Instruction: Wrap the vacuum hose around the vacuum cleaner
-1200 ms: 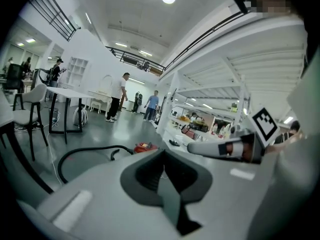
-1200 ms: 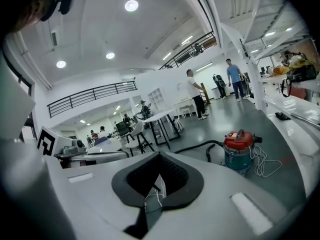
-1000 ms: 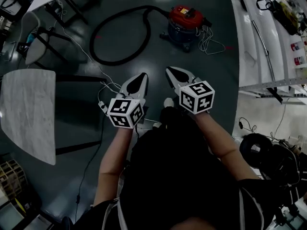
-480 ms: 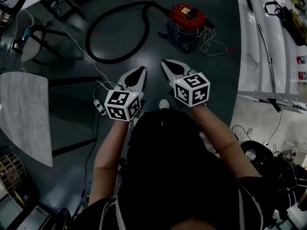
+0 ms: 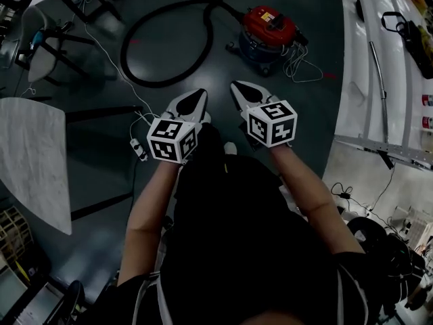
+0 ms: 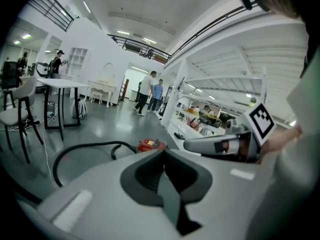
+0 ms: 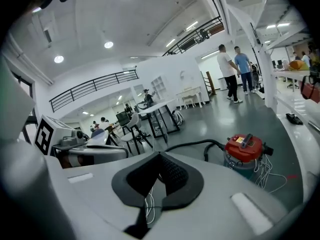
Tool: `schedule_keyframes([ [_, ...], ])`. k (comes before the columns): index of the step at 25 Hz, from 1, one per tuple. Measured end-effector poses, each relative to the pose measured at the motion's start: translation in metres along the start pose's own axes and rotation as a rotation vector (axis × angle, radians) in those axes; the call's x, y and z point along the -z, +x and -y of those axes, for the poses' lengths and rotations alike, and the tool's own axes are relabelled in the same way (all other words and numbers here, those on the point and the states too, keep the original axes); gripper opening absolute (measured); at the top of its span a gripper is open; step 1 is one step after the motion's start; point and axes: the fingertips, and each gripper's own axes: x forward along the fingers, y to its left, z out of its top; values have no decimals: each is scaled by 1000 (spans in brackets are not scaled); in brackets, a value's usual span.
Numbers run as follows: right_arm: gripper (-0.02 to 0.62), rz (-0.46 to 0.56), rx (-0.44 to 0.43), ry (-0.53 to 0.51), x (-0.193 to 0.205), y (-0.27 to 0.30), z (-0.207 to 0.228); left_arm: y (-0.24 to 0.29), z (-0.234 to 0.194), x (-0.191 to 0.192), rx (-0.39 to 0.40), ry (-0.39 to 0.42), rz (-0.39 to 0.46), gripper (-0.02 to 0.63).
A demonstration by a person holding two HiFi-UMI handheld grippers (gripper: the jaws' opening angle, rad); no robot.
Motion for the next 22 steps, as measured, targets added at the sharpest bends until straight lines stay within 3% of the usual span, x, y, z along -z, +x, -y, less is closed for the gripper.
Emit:
schedule_keyframes([
  [11,-3,-50,16,-21,-38,105,26,67,-96,-45,36,-29,5,9],
  [22,-3,-119,34,-25,-84,221,56,124,-207,-81,56,-39,-45,9],
])
